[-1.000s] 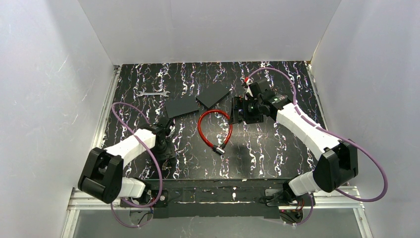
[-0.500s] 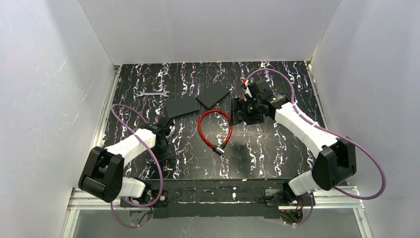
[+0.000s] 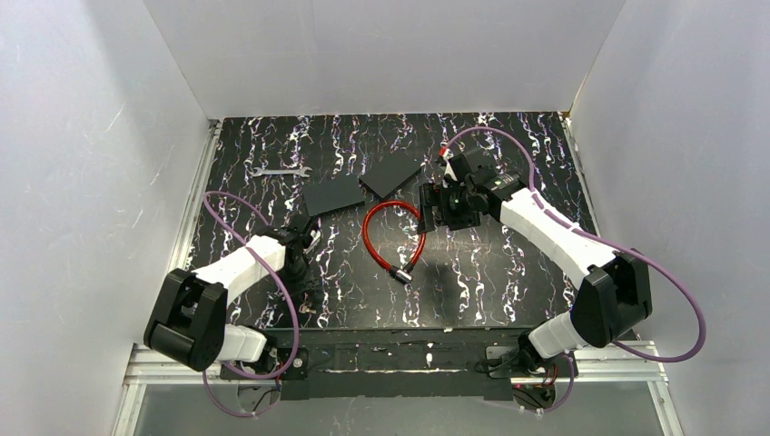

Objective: Unlock with the key

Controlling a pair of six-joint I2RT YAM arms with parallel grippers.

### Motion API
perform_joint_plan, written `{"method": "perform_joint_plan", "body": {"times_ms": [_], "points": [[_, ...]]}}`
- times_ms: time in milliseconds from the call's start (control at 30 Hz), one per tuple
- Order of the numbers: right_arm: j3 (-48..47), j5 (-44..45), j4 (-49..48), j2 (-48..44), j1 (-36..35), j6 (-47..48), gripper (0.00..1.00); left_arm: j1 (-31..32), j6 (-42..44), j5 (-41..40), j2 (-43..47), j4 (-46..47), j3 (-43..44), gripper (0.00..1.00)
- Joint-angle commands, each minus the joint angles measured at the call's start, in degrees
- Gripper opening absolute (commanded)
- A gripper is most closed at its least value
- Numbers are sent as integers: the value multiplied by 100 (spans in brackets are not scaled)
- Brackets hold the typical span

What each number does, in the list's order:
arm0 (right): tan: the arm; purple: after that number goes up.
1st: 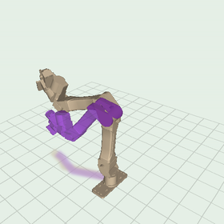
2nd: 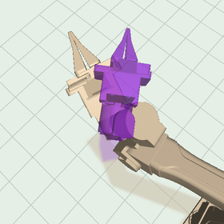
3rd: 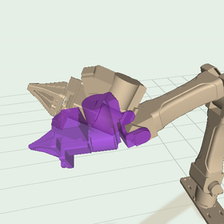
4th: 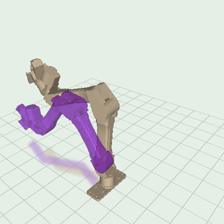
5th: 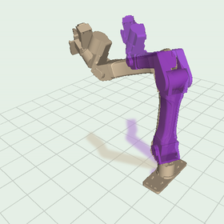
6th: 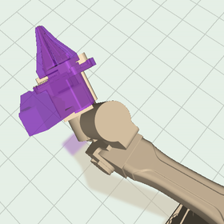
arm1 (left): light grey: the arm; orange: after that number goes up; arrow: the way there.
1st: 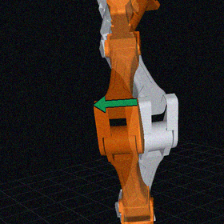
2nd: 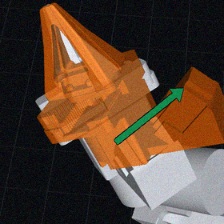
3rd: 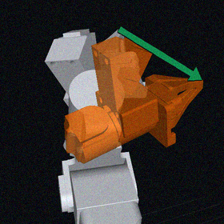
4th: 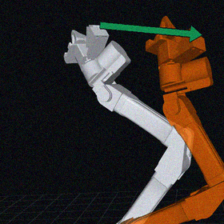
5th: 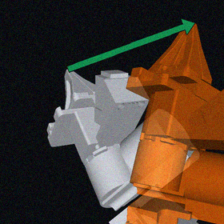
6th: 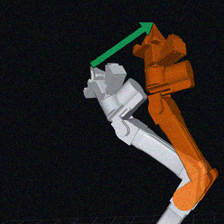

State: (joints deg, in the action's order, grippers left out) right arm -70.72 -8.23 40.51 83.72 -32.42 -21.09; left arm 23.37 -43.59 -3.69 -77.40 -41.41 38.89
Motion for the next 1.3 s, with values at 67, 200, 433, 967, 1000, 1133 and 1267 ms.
{"method": "perform_joint_plan", "body": {"times_ms": [67,200,433,967,1000,1133,1267], "points": [[-304,79,39,43,-82,92,98,19,-104,294,248,52,34,0],[-334,29,34,72,-103,95,98,21,-35,332,330,66,145,0],[-336,-311,-94,11,-127,142,98,20,52,438,447,139,398,0],[729,-1450,-2288,-988,-665,116,98,23,-71,1030,1059,-136,975,0],[965,-1434,-2657,-1176,-727,89,98,23,-118,1078,1074,-158,1060,0],[1677,-1301,-3682,-1794,-877,-115,98,21,-328,1262,1090,-230,1423,0],[1982,-952,-4054,-2067,-1041,-297,98,22,-643,1448,1079,-280,1711,0]]}}
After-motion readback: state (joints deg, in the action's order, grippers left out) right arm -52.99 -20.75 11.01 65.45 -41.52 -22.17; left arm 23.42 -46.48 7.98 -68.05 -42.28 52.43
